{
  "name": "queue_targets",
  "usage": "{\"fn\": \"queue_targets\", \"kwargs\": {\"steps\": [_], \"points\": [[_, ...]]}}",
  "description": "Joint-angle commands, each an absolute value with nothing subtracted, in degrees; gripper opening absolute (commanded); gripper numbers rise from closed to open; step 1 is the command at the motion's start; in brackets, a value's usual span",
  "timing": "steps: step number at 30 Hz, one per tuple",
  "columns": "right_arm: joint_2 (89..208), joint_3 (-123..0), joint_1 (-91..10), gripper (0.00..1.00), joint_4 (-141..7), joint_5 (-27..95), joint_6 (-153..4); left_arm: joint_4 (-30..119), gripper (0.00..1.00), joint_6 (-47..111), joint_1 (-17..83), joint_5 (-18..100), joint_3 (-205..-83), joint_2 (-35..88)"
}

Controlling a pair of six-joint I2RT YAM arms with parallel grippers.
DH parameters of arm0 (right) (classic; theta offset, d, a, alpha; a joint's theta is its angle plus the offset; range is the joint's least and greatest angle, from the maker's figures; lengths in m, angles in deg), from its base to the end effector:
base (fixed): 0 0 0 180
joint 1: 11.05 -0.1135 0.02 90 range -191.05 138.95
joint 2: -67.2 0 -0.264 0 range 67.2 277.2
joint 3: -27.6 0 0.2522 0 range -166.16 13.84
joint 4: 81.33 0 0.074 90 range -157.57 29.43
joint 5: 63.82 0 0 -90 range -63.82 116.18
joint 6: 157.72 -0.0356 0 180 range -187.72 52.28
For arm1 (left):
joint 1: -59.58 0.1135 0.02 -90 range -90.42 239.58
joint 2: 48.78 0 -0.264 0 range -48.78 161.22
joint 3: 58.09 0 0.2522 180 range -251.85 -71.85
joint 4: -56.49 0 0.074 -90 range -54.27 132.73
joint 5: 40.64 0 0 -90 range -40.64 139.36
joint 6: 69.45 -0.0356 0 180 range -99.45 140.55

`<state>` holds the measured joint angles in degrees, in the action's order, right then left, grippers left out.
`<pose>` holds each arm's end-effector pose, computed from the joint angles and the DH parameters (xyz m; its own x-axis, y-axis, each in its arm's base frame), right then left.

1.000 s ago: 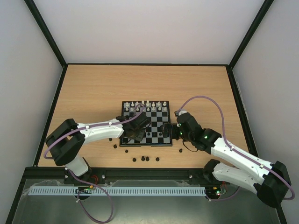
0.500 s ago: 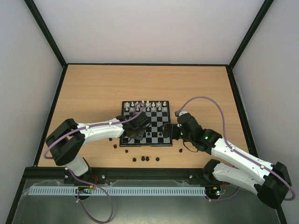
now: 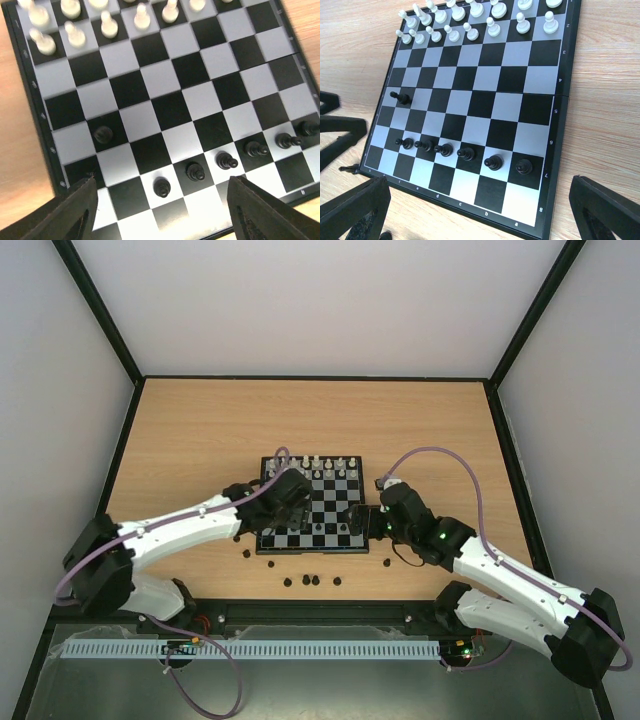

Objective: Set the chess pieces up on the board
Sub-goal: Pick up the chess piece from the chessboard.

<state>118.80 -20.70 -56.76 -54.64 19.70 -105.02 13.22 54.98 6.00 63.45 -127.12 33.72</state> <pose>0.1443 0.1422 0.2512 -0.6673 0.1782 -0.7232 -0.3000 0.8244 0.4800 0.1793 -0.2285 0.2257 -0.8059 0.1687 -0.5675 0.2977 0.9440 -0.1422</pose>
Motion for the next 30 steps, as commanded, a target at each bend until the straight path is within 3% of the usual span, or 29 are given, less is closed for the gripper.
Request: {"fn": "queue_targets", "kwargs": {"steps": [1, 4, 5, 21, 30], "points": [[119.0, -20.3, -56.6, 0.99, -53.1, 18.9, -105.0, 10.7, 0.82, 54.3, 5.8, 67.4, -128.4, 27.6], [119.7, -20.2, -56.5, 0.98, -53.3, 18.9, -104.9, 10.8, 0.98, 53.7, 5.9, 68.8, -128.1, 23.8], [119.9, -20.3, -56.5, 0.99, -53.4, 18.9, -104.9, 10.9, 0.99, 53.5, 6.0, 69.0, -128.1, 22.9], [123.0, -18.6, -56.5, 0.99, -56.6, 20.6, -104.6, 10.9, 0.99, 53.3, 8.8, 69.8, -127.8, 21.9], [124.2, -13.3, -56.5, 0.99, -66.2, 26.3, -105.8, 10.7, 0.99, 51.9, 11.7, 67.9, -128.9, 24.5]]}}
